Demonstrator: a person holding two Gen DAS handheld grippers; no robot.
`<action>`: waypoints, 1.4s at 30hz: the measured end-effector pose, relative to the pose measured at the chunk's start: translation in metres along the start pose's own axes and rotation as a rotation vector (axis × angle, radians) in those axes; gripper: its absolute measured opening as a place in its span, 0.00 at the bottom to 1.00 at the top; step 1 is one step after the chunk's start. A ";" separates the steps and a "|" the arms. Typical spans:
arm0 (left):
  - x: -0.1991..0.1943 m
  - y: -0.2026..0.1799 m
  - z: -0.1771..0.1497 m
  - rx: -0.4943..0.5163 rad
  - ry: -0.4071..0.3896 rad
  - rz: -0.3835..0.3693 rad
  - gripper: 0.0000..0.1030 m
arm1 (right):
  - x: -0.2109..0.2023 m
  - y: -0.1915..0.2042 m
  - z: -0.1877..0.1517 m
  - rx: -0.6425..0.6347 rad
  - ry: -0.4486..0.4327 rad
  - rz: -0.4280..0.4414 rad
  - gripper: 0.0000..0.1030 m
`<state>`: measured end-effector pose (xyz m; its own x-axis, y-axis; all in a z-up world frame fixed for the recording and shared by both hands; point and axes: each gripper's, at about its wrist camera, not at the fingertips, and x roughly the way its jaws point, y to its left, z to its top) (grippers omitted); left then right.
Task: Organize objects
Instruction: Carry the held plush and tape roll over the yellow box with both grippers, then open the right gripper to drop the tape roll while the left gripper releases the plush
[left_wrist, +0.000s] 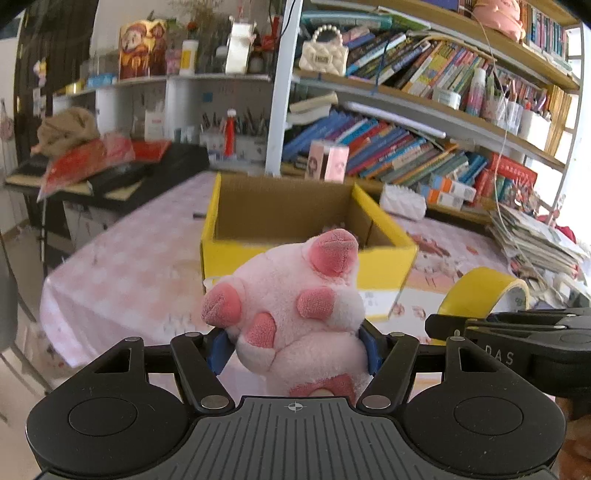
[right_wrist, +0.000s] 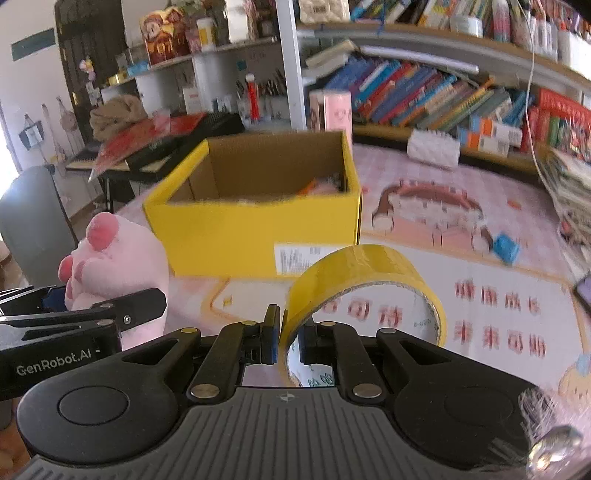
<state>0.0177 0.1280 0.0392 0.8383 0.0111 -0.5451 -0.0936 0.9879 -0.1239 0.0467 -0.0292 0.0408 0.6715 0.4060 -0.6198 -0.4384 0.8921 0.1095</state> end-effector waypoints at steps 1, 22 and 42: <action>0.003 0.000 0.006 0.005 -0.011 0.005 0.65 | 0.001 -0.001 0.006 -0.004 -0.012 0.003 0.09; 0.116 -0.003 0.077 0.039 -0.044 0.151 0.65 | 0.090 -0.025 0.126 -0.142 -0.154 0.088 0.09; 0.184 -0.005 0.064 0.076 0.167 0.170 0.64 | 0.211 -0.006 0.158 -0.311 0.091 0.212 0.09</action>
<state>0.2068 0.1348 -0.0079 0.7133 0.1585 -0.6827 -0.1796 0.9829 0.0406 0.2856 0.0825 0.0323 0.4970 0.5431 -0.6768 -0.7312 0.6820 0.0104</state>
